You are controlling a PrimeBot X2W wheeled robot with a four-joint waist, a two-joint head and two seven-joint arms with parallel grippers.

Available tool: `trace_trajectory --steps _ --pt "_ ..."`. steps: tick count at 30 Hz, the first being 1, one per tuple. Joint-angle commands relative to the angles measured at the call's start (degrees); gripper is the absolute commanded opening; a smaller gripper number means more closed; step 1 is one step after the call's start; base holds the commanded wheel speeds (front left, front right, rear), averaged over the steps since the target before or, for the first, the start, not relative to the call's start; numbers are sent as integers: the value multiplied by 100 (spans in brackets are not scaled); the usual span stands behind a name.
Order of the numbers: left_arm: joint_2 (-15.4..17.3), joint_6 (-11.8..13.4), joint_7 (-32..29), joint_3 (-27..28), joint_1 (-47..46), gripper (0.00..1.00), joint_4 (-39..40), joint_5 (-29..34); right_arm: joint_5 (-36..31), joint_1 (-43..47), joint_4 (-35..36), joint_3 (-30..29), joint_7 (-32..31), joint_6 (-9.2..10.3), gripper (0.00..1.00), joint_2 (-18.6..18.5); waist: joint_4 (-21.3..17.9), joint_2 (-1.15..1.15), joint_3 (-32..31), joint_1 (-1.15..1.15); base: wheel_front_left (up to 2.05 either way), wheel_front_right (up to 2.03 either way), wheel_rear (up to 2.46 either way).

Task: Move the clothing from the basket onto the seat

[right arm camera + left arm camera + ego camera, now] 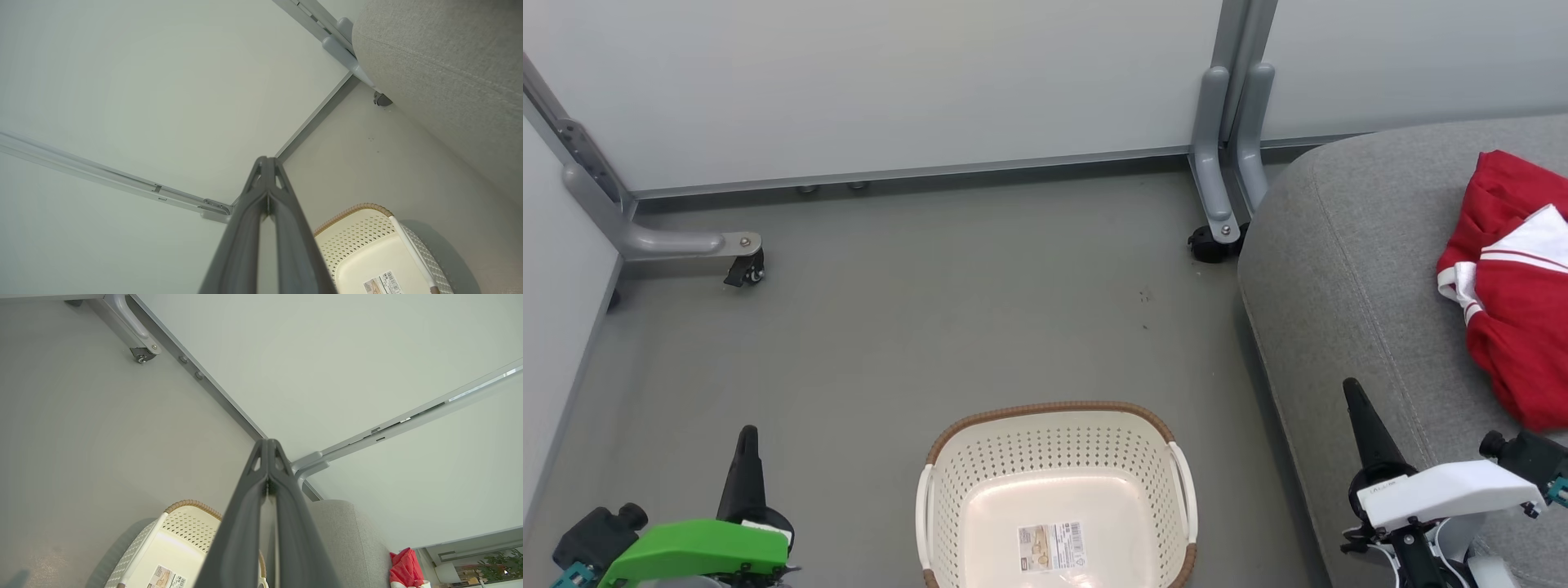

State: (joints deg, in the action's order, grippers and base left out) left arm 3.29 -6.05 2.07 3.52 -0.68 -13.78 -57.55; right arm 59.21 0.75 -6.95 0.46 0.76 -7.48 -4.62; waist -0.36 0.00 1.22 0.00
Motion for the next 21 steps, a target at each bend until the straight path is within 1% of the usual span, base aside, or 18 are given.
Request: trace_trajectory --steps 1,21 --pt "22 -24 -35 36 -146 0 36 -186 178 -164 20 -32 -28 -2 0 -45 1 0 -2 0 0 0 0" --pt "-1 -71 -336 137 -314 0 16 -1369 1391 -361 -238 -166 -200 -2 0 -48 11 0 -32 0 0 0 0"
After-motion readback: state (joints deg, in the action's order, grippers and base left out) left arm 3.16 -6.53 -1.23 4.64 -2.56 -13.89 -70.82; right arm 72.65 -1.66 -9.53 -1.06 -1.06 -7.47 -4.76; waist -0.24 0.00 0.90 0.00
